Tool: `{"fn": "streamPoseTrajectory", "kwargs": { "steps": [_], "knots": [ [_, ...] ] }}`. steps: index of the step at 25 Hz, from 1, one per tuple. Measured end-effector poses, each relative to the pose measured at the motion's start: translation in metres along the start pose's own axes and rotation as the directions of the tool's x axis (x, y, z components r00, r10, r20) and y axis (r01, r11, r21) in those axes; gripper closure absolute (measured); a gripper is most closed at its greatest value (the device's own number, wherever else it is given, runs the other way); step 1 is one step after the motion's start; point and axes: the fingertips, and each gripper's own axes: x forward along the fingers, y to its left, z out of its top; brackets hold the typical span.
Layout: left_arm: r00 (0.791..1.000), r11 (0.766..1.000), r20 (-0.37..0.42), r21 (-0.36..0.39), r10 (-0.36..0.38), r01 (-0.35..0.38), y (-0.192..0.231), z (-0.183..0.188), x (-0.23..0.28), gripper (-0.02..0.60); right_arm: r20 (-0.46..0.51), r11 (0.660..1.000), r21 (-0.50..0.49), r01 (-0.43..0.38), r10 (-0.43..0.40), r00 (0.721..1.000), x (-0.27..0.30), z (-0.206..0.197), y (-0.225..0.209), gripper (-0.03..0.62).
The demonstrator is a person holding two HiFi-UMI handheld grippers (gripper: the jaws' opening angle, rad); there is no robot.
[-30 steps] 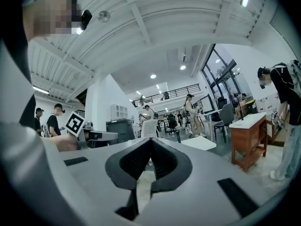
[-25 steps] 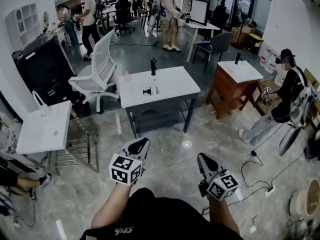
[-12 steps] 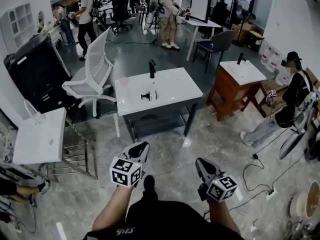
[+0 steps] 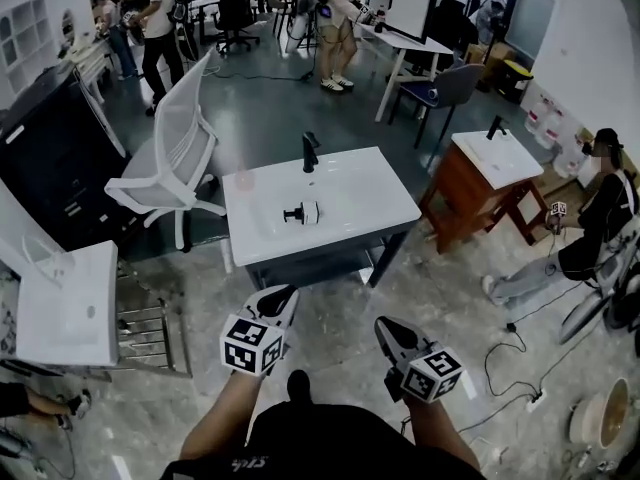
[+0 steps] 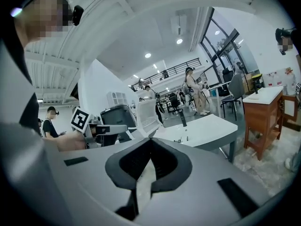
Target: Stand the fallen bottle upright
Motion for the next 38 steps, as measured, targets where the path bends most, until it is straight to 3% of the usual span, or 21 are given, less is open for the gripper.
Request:
{"fn": "streamPoseTrajectory", "kwargs": {
  "steps": [10, 22, 30, 38],
  "knots": [
    [1.0, 1.0, -0.007, -0.029, 0.01, -0.01, 0.115, 0.017, 0.042, 0.545, -0.034, 1.0, 0.001, -0.017, 0.017, 0.999, 0.121, 0.024, -0.007, 0.579],
    [0.996, 0.995, -0.066, -0.075, 0.055, -0.06, 0.173, 0.015, 0.09, 0.545, -0.098, 0.997, 0.074, -0.039, 0.047, 0.994, 0.193, 0.027, -0.056, 0.579],
    [0.984, 0.981, -0.057, -0.088, 0.169, -0.174, 0.222, 0.057, 0.175, 0.545, -0.125, 0.985, 0.049, -0.168, 0.173, 0.977, 0.278, 0.076, -0.135, 0.579],
    [0.97, 0.97, -0.095, -0.076, 0.224, -0.231, 0.244, 0.094, 0.278, 0.545, -0.163, 0.97, 0.03, -0.241, 0.242, 0.956, 0.334, 0.131, -0.227, 0.579]
  ]
}}
